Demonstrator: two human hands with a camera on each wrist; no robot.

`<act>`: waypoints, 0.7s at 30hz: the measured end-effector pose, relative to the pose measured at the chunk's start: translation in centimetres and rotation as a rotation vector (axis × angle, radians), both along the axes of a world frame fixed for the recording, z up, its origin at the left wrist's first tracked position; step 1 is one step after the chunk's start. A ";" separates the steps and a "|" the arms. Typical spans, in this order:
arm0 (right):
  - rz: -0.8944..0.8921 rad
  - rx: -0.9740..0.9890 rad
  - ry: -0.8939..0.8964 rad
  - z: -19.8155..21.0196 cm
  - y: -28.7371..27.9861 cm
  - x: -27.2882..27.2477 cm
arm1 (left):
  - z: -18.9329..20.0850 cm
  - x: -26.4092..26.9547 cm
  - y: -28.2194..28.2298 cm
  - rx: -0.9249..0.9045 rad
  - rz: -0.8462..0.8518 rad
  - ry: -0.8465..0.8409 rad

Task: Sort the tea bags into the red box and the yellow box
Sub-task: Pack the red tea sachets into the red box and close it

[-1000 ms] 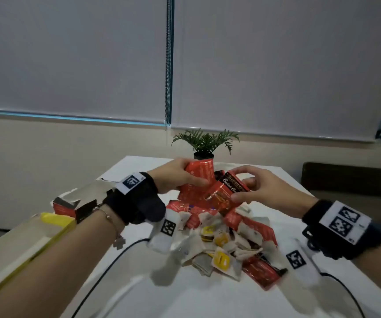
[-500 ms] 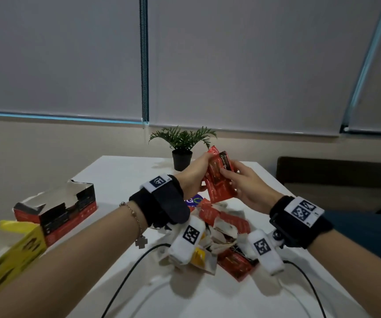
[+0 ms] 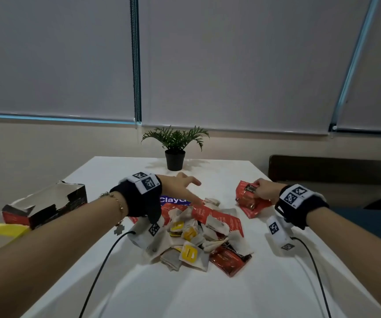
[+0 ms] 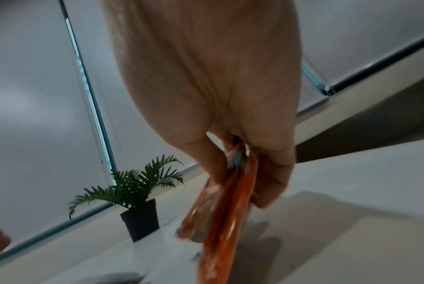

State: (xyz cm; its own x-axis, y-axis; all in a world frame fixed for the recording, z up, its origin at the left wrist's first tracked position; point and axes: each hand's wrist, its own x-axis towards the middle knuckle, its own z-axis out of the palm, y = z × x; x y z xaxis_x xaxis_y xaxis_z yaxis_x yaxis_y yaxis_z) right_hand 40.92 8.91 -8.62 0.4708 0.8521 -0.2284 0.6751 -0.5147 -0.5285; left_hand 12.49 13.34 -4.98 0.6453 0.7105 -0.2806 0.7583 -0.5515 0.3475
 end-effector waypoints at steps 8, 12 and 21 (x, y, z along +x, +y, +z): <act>0.257 0.162 -0.441 2.3 -1.7 -4.8 | -0.2 3.3 -0.3 0.006 -0.167 0.170; 0.521 -0.101 -0.415 2.4 -2.7 -9.0 | -0.8 4.3 -0.8 -0.020 -0.160 0.281; 0.701 -0.218 -0.315 2.0 -4.5 -11.8 | -1.8 1.2 -1.5 0.067 -0.237 0.327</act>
State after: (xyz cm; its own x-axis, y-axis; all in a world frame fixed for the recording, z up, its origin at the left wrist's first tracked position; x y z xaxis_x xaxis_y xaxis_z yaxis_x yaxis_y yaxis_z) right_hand 29.11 4.42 -6.63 -0.0878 0.9250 -0.3697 0.9807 0.0151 -0.1950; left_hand 13.73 11.80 -6.77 0.6779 0.5763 -0.4564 0.6717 -0.7379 0.0661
